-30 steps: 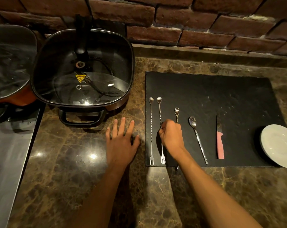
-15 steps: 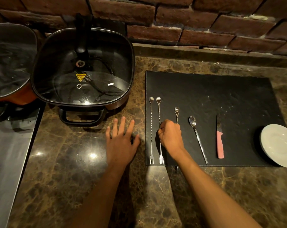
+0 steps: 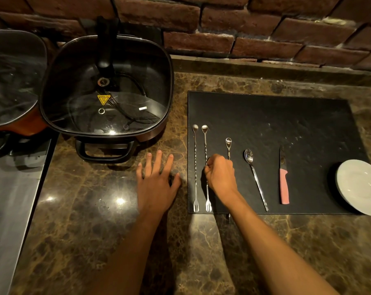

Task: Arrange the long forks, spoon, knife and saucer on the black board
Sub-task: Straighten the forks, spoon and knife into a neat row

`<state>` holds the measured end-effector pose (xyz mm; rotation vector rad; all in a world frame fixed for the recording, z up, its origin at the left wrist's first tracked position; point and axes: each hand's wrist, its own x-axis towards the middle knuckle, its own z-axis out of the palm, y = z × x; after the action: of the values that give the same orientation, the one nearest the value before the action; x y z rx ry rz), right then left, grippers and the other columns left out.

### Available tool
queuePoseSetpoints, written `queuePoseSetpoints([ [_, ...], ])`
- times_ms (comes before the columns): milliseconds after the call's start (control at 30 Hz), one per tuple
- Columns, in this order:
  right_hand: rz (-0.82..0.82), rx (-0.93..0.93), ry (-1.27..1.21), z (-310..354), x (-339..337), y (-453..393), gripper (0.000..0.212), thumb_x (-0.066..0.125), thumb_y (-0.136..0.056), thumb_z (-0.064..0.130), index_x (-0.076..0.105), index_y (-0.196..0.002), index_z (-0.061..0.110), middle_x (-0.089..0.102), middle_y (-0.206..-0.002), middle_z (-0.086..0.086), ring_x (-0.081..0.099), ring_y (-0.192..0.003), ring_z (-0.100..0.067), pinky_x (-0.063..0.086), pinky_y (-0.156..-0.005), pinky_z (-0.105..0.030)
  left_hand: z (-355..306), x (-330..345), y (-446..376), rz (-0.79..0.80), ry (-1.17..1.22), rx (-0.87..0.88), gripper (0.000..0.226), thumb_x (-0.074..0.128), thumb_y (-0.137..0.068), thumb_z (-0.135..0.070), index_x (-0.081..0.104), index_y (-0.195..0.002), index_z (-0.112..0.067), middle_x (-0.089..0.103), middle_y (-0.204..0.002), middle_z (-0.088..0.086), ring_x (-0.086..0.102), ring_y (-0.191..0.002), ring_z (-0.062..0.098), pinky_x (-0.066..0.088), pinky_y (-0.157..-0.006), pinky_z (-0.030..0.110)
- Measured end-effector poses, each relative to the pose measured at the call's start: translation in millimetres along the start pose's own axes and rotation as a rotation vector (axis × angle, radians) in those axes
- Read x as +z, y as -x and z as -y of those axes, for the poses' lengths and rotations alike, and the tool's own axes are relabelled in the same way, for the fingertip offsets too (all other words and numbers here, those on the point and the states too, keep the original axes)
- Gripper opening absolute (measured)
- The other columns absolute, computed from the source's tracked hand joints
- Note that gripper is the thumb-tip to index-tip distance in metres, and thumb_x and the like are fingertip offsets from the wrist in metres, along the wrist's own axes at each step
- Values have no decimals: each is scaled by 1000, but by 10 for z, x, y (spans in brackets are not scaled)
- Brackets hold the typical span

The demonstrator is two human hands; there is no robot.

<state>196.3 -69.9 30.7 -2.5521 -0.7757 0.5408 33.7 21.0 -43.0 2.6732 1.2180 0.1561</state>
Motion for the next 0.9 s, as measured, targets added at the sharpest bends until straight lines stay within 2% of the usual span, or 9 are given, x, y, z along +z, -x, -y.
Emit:
queuePoseSetpoints([
  [200,-2,-9,-9,0,1,7,8,56,-88,9,62,-90,5,64,-91,-18,62,-85,-40,39,-63,-30,12,27,-2,-9,-4,2,63,32,-99,-60,34,-156,-33,34,-165,7,25,-155,33,22,-122,57],
  [367,18,10,-76,-29,-3,-8,7,59,-90,16,61,-90,10,60,-81,-6,63,-81,-30,43,-65,-29,13,38,-12,-9,-8,3,63,30,-100,-60,33,-157,-33,34,-165,7,25,-155,33,21,-121,56],
  [500,-100,57,-191,-186,-139,-25,6,59,-89,14,62,-86,10,68,-80,-7,64,-77,-25,53,-71,-37,26,52,-7,-19,-22,20,63,30,-100,-61,34,-156,-31,35,-164,8,26,-153,34,22,-121,56],
  [600,-141,125,-173,-369,-234,8,5,63,-88,13,63,-89,8,69,-83,-11,65,-80,-30,53,-72,-39,38,74,-8,-40,-10,20,63,33,-100,-60,36,-156,-31,36,-164,9,27,-153,34,22,-120,56],
  [700,-71,181,-56,-499,-257,73,11,64,-87,16,63,-90,6,69,-87,-15,63,-86,-36,48,-68,-35,51,98,-9,-51,-13,24,63,34,-99,-59,35,-156,-31,36,-164,8,26,-153,33,22,-120,55],
  [900,-34,151,42,-531,-266,131,10,61,-88,12,63,-92,2,68,-90,-19,63,-89,-39,49,-67,-37,50,107,-21,-51,-26,28,63,34,-99,-59,39,-155,-29,38,-163,10,29,-151,35,24,-119,56],
])
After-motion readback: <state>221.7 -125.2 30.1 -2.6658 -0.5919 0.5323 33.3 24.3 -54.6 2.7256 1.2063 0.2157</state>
